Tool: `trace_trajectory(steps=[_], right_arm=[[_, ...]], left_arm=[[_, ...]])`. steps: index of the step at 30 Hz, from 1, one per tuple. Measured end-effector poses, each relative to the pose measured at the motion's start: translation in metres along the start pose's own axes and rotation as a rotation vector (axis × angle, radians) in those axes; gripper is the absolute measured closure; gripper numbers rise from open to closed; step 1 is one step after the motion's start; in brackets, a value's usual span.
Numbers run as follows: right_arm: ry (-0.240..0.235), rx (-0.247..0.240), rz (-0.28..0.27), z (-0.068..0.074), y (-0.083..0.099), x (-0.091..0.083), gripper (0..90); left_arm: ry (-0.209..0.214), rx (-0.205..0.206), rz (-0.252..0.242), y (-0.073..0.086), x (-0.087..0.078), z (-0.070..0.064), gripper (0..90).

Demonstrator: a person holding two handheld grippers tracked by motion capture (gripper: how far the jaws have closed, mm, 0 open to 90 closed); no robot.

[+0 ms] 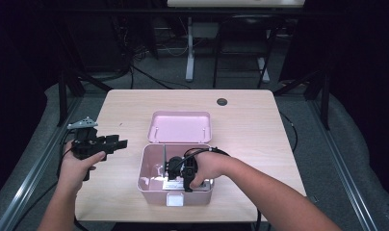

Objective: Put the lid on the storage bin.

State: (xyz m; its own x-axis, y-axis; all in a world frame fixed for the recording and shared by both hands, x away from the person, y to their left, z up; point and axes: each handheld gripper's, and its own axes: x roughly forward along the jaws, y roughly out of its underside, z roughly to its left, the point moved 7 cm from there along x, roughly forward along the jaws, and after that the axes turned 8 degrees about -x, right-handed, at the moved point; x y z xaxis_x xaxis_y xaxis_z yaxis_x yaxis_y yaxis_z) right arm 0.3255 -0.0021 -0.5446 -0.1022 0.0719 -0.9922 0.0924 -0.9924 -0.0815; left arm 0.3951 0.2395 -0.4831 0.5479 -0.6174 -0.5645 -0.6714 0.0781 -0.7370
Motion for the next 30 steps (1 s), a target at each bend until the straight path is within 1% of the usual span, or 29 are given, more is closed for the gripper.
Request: trace_trajectory(steps=[1,3,6,8,12,14,17,21,30], right_arm=[[-0.001,-0.004,0.0,0.0,0.0,0.0,61.2],[-0.002,0.011,0.0,-0.001,0.0,0.0,60.7],[-0.004,0.02,0.002,-0.001,0.0,0.0,60.3],[-0.006,0.04,0.004,-0.001,0.0,0.0,59.7],[-0.003,0.051,0.001,-0.001,0.0,-0.001,58.8],[-0.007,0.07,-0.006,0.0,0.0,-0.003,58.3],[-0.004,0.086,-0.023,-0.001,0.001,-0.009,58.2],[0.011,0.097,-0.034,-0.001,0.003,-0.018,57.2],[0.075,0.129,-0.101,-0.005,0.006,-0.041,56.8]], left_arm=[[0.0,0.0,0.0,0.0,0.0,0.0,47.2],[-0.001,0.0,0.0,0.0,0.0,0.0,47.2],[0.001,0.001,-0.002,0.0,0.0,0.0,47.2],[0.001,0.001,-0.002,0.0,0.0,0.0,47.2],[0.0,0.0,-0.001,0.0,0.0,0.0,47.2],[0.001,0.001,-0.001,0.0,0.0,0.0,47.2],[0.003,0.004,0.0,0.0,0.001,-0.001,47.2],[0.003,0.005,0.002,0.0,0.001,-0.003,47.2],[0.016,0.021,0.014,0.002,0.004,-0.009,47.3]])
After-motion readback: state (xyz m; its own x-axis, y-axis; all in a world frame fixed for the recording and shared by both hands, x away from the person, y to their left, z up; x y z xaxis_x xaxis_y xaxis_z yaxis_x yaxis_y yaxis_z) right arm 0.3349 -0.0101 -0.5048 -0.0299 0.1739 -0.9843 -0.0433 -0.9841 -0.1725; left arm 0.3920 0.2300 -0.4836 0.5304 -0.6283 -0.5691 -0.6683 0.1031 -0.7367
